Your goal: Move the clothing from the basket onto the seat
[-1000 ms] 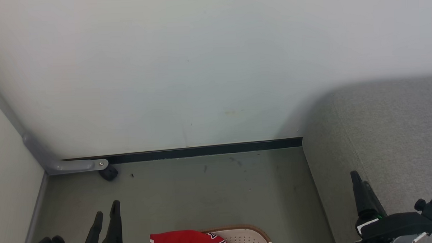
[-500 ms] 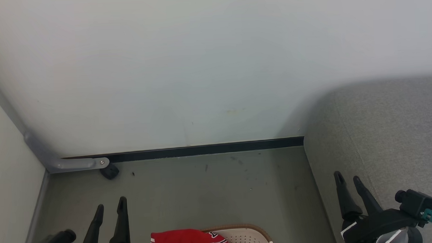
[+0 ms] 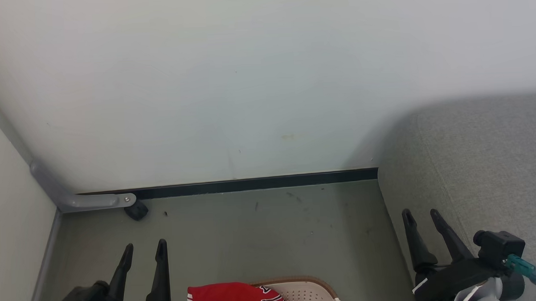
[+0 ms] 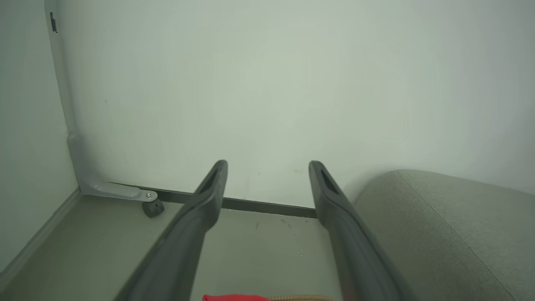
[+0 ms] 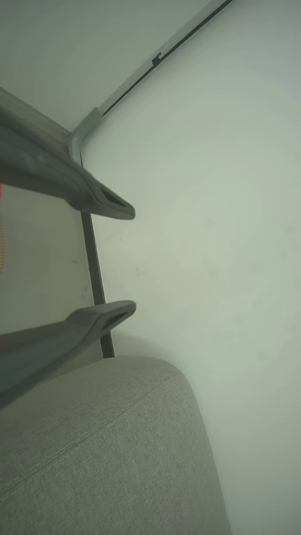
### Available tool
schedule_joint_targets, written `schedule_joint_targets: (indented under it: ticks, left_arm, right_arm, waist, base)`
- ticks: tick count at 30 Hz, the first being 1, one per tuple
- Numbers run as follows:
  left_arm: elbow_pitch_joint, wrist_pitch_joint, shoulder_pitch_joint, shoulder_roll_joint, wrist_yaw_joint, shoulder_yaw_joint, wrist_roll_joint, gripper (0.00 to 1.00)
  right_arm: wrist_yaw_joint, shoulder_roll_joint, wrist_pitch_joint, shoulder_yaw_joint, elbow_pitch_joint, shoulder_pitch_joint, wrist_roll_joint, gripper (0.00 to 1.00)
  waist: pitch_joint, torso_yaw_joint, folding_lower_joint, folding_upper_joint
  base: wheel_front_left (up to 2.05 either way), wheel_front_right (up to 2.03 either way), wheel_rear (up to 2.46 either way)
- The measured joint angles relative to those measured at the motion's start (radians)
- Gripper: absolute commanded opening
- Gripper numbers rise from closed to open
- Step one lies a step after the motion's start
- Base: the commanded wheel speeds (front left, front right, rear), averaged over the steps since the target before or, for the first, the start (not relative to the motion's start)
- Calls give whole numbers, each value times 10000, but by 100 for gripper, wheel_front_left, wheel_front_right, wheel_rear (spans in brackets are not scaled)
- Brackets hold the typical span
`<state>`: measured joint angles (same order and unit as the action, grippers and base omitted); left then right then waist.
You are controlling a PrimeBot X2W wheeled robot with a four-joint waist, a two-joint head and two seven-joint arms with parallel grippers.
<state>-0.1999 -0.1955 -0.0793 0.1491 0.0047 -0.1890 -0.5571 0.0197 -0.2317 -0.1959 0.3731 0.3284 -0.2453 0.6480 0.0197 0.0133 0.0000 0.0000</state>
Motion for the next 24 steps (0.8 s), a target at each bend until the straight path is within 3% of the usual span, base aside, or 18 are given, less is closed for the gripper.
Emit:
schedule_joint_targets:
  ticks: [15,24]
  left_arm:
    - [163,-543,-128,2,54,-134,1902,100]
    - [161,-543,-147,-82,27,13,1979,100]
  right_arm:
    - [188,-232,-535,435,-90,-372,-1647,100]
    - [176,-201,-535,132,-161,-356,-1632,100]
  waist:
    - [80,30,0,0]
    - [161,7,0,0]
  base:
    - [0,0,0]
    - [0,0,0]
